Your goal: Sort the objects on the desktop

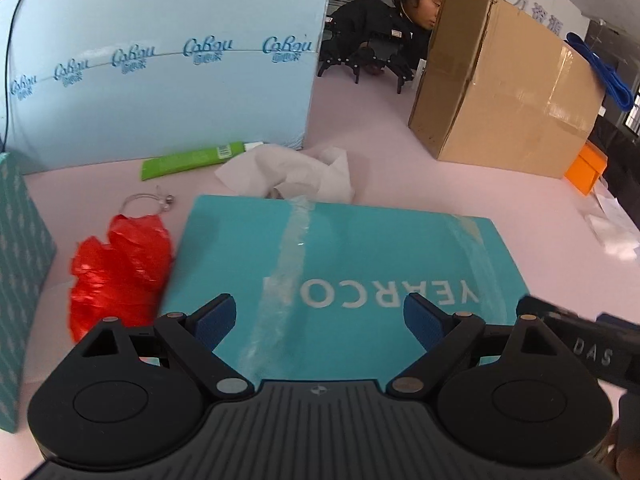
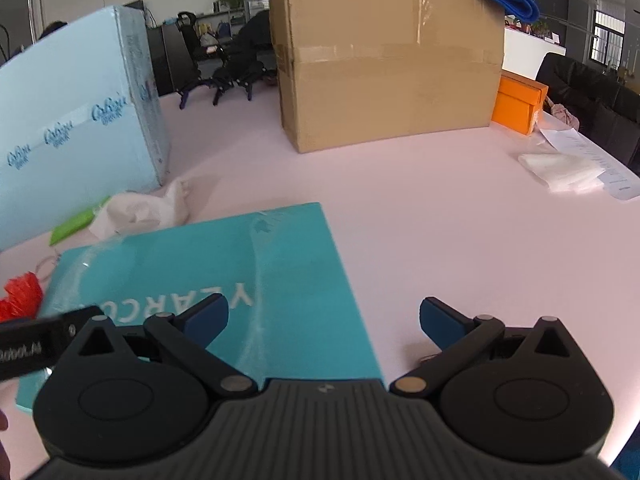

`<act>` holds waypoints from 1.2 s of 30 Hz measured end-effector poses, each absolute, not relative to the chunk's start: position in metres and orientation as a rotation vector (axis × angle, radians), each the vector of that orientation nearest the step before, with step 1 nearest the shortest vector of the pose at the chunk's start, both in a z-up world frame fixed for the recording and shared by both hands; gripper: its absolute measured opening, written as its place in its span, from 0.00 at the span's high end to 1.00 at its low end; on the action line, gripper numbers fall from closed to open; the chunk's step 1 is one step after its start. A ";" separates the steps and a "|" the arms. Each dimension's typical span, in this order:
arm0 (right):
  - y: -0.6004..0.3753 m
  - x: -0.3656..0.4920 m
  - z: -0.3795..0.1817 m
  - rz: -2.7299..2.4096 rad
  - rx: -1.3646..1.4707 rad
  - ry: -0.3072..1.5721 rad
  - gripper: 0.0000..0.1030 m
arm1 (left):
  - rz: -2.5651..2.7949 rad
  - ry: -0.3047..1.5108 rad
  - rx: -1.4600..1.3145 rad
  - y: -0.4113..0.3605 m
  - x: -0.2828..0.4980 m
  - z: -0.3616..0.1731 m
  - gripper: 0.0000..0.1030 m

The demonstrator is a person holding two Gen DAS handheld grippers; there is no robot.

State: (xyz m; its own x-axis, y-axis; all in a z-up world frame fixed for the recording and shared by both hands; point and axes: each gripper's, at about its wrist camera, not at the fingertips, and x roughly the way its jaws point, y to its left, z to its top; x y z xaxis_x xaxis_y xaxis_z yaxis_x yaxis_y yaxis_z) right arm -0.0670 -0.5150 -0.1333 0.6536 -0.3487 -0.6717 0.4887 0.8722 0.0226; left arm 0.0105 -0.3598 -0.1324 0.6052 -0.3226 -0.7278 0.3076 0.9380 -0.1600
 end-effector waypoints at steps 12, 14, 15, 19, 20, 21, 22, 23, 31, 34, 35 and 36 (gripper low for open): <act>-0.531 -0.071 -0.138 -0.497 0.232 0.752 0.00 | -0.300 0.950 -0.130 -0.375 0.037 -0.147 0.12; -0.530 -0.071 -0.137 -0.497 0.234 0.754 0.00 | -0.313 0.952 -0.116 -0.380 0.038 -0.148 0.12; -0.530 -0.071 -0.137 -0.494 0.236 0.754 0.00 | -0.324 0.954 -0.106 -0.382 0.040 -0.148 0.12; -0.530 -0.069 -0.136 -0.485 0.247 0.752 0.00 | -0.349 0.961 -0.090 -0.392 0.043 -0.148 0.12; -0.530 -0.068 -0.135 -0.484 0.248 0.753 0.00 | -0.346 0.962 -0.086 -0.394 0.043 -0.148 0.12; -0.530 -0.067 -0.136 -0.484 0.249 0.755 0.00 | -0.344 0.961 -0.081 -0.396 0.044 -0.148 0.12; -0.530 -0.065 -0.136 -0.484 0.249 0.758 0.00 | -0.345 0.962 -0.077 -0.399 0.044 -0.149 0.12; -0.530 -0.064 -0.136 -0.484 0.250 0.760 0.00 | -0.349 0.964 -0.074 -0.402 0.045 -0.149 0.12; -0.530 -0.053 -0.138 -0.482 0.254 0.778 0.00 | -0.378 0.990 -0.059 -0.417 0.053 -0.147 0.12; -0.531 -0.049 -0.138 -0.481 0.255 0.784 0.00 | -0.381 0.997 -0.051 -0.422 0.055 -0.147 0.12; -0.531 -0.047 -0.138 -0.480 0.256 0.787 0.00 | -0.381 0.999 -0.056 -0.423 0.056 -0.147 0.12; -0.531 -0.046 -0.138 -0.483 0.255 0.789 0.00 | -0.380 1.000 -0.060 -0.423 0.057 -0.147 0.12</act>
State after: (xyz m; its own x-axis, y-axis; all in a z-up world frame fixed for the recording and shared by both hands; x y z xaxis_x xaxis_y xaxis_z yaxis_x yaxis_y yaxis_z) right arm -0.0465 -0.5313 -0.1385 0.6034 -0.3192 -0.7307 0.5058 0.8616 0.0413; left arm 0.0568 -0.4235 -0.1470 0.4804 -0.3389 -0.8089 0.2840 0.9328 -0.2221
